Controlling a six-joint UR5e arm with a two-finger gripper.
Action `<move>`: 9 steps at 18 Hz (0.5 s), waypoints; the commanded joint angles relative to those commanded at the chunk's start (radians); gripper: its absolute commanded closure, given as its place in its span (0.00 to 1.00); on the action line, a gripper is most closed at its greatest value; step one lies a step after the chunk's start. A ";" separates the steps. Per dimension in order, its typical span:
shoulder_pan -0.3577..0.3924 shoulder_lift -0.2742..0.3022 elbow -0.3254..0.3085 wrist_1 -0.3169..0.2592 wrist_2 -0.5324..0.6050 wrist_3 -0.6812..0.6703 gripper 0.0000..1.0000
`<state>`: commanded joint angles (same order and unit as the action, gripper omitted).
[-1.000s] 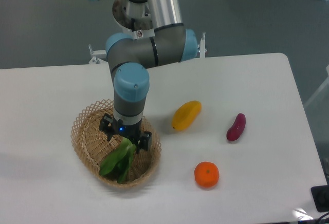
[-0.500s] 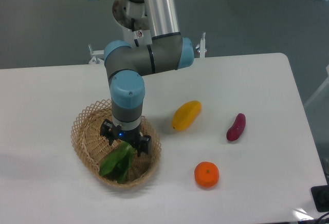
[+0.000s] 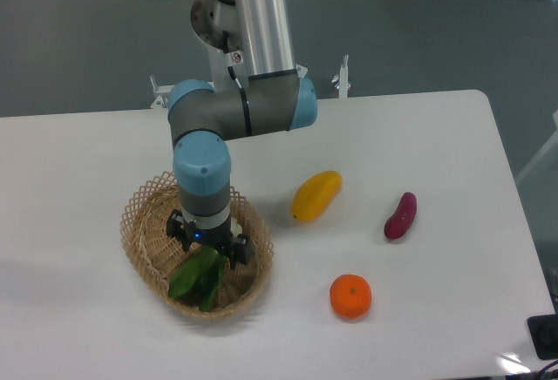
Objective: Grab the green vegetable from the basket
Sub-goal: 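Lower the gripper onto the green bok choy and close on it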
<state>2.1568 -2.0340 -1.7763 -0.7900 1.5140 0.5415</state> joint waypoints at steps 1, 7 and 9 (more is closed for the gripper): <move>0.000 -0.002 0.000 0.005 0.002 0.000 0.00; 0.000 0.006 0.002 0.017 0.017 0.008 0.52; 0.000 0.009 0.005 0.017 0.040 0.012 0.52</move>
<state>2.1568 -2.0249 -1.7718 -0.7731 1.5538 0.5538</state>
